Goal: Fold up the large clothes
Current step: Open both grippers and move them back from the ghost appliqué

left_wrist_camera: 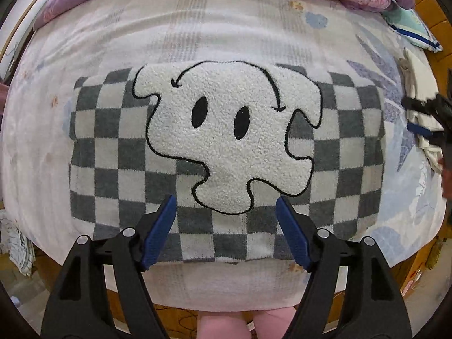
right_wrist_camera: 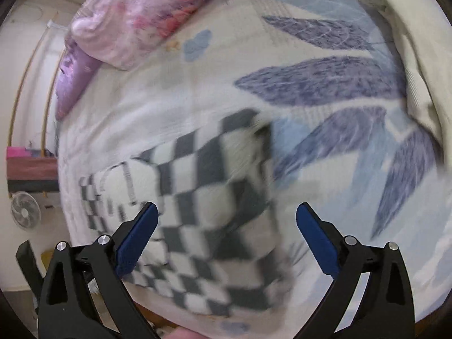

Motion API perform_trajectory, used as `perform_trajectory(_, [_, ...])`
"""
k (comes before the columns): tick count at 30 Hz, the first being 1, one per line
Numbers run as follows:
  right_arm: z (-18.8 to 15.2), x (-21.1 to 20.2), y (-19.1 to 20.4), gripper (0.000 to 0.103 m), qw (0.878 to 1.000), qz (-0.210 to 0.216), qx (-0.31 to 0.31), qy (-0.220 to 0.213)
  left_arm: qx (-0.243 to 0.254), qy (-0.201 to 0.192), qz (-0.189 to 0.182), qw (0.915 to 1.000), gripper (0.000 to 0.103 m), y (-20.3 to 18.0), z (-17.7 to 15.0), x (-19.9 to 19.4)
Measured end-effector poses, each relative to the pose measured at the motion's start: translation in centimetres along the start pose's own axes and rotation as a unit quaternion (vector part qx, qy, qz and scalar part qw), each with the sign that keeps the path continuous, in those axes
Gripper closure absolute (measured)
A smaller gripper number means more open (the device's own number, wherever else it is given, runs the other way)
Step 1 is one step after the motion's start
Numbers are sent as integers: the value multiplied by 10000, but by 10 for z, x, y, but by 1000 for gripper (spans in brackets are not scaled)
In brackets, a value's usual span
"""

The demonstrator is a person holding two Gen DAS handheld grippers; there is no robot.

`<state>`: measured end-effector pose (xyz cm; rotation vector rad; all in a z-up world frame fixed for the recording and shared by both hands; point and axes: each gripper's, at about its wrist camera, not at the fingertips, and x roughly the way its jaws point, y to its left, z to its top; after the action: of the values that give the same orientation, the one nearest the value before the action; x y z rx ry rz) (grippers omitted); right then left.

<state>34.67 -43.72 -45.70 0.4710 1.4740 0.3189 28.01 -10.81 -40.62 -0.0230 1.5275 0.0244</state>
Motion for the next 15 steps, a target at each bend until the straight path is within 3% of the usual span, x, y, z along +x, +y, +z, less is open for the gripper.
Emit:
perform_trajectory(2, [25, 22, -13, 8, 9992, 336, -137, 162, -123, 65, -101, 9999, 29, 0, 3, 8])
perform_trajectory(5, [56, 59, -32, 8, 9986, 421, 56, 313, -281, 172, -98, 9994, 29, 1, 11, 21])
perform_trajectory(9, [75, 87, -48, 6, 9956, 870, 337, 14, -366, 149, -224, 9990, 29, 1, 21, 29])
perform_trajectory(12, [67, 89, -46, 6, 9927, 1180, -174, -202, -280, 103, -138, 9995, 29, 0, 30, 36])
perform_trajectory(13, [62, 89, -47, 6, 9896, 1413, -222, -153, -226, 87, -82, 9997, 29, -1, 33, 39])
perform_trajectory(14, [51, 96, -51, 6, 9754, 2192, -53, 228, -167, 87, -68, 9998, 29, -1, 37, 41])
perform_trajectory(15, [41, 103, -52, 7, 9648, 2575, 116, 520, -139, 78, -83, 9998, 29, -1, 41, 43])
